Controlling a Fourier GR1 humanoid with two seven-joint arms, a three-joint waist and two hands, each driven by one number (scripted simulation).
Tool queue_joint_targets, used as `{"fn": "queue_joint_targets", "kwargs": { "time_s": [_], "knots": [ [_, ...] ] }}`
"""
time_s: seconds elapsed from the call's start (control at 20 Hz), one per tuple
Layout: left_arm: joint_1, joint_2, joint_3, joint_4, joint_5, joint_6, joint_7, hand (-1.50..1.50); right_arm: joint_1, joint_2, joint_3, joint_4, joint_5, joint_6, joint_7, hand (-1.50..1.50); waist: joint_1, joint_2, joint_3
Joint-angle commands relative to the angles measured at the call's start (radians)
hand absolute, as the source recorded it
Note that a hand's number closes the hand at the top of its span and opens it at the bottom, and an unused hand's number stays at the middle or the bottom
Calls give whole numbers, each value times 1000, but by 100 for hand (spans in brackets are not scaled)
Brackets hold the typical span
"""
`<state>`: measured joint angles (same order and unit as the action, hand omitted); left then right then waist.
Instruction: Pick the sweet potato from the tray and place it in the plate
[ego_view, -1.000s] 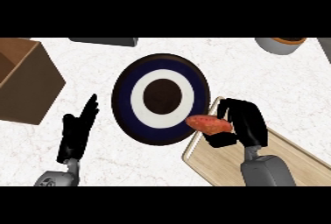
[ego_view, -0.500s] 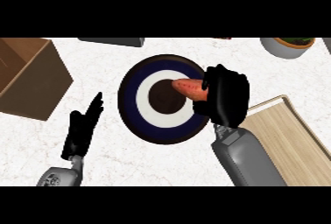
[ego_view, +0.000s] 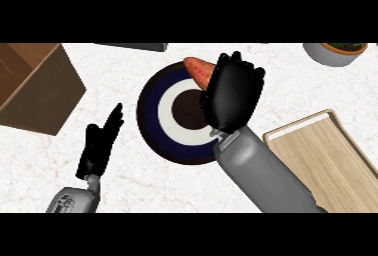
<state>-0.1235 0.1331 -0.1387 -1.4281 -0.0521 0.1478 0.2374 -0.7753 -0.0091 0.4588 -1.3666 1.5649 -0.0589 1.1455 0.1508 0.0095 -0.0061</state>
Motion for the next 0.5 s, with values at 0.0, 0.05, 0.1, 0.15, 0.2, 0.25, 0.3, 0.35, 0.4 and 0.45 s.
{"fn": "queue_joint_targets", "kwargs": {
  "time_s": [0.0, 0.05, 0.1, 0.15, 0.2, 0.25, 0.3, 0.35, 0.4, 0.45],
  "knots": [
    [5, -4, 8, -3, 15, -6, -8, 0, -111, 9, 21, 86, -16, 34, 291, 150, -5, 2, 2],
    [1, 3, 6, -4, 5, -4, 1, 0, -148, 9, 19, 103, -27, 40, 299, 150, -8, 2, 3],
    [-20, 8, 25, 13, 10, 0, 10, 0, -135, 9, 40, 123, -36, 32, 321, 150, -12, 6, 3],
    [-12, 13, 20, 14, 4, -3, -2, 0, -141, 9, 56, 134, -48, 33, 339, 150, -13, 5, 3],
    [-33, -3, 17, 28, -6, 14, 4, 0, -146, 8, 44, 152, -67, 18, 340, 150, -23, 8, 3],
    [-4, -14, 1, -6, -2, 14, 6, 0, -131, 8, 34, 178, -77, -9, 340, 150, -17, 6, 5],
    [-5, -9, 15, 16, 1, 14, -6, 0, -164, 8, 33, 185, -80, 17, 340, 150, -26, 4, 4],
    [-7, 1, 22, 2, 10, 4, 2, 0, -169, 8, 29, 182, -108, 25, 341, 150, -32, 1, 4],
    [1, -17, 2, 17, -13, 24, -12, 0, -161, 8, 19, 211, -112, 9, 341, 150, -35, 5, 4],
    [-9, -4, 20, 15, 2, 11, -10, 0, -153, 8, 19, 224, -136, 12, 341, 150, -38, 4, 4]
  ]
}}
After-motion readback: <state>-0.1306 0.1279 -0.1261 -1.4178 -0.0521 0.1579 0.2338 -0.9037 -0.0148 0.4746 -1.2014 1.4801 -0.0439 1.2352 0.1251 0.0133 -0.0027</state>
